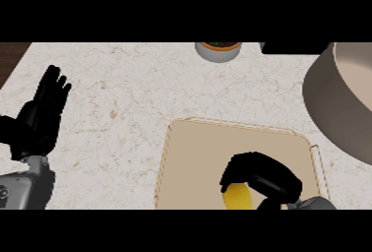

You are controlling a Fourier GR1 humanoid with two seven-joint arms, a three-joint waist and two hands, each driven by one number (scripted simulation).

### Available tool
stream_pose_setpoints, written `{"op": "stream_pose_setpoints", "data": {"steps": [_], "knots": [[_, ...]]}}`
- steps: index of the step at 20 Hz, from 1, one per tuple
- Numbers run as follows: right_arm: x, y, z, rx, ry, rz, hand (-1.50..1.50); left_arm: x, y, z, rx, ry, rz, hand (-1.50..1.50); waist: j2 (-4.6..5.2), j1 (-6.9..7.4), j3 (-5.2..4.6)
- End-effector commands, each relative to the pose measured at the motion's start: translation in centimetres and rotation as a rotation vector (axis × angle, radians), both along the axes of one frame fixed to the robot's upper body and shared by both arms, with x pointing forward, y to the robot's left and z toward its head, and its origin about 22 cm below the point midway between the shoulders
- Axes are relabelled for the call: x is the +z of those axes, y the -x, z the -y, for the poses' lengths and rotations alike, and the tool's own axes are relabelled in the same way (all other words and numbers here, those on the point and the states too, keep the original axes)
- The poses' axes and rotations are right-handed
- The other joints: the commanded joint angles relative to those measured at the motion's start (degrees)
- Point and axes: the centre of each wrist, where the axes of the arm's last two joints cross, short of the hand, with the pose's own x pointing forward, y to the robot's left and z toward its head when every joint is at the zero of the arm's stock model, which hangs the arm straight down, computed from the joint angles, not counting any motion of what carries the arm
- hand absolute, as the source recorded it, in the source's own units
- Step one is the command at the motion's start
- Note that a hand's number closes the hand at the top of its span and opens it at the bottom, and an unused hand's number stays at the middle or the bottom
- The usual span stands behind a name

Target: Pick the lemon from the tray and place it in the pot

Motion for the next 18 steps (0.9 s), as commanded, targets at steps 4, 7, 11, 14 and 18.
{"op": "stream_pose_setpoints", "data": {"steps": [4,7,11,14,18], "knots": [[-1.9,1.3,-2.5,0.031,-0.018,0.019,1.5,-0.3,1.2,0.0,-0.003,-0.001,0.005,0.0,0.27,0.12,0.49],[-1.6,0.1,-1.6,0.033,-0.016,0.026,1.5,1.9,1.0,-1.5,-0.013,-0.006,0.002,0.0,0.28,0.23,0.49],[-1.2,3.1,0.3,-0.264,0.261,-0.12,1.5,0.0,1.0,-0.1,0.028,-0.012,-0.015,0.0,-0.15,-1.34,0.32],[-0.4,3.4,0.9,-0.45,0.371,-0.186,1.5,0.8,1.3,-1.3,0.025,-0.015,-0.003,0.0,-0.23,-1.24,0.28],[4.9,5.2,-0.1,-0.546,0.359,-0.155,1.5,1.4,0.5,-2.5,0.012,-0.001,0.013,0.0,0.02,-1.01,0.36]]}}
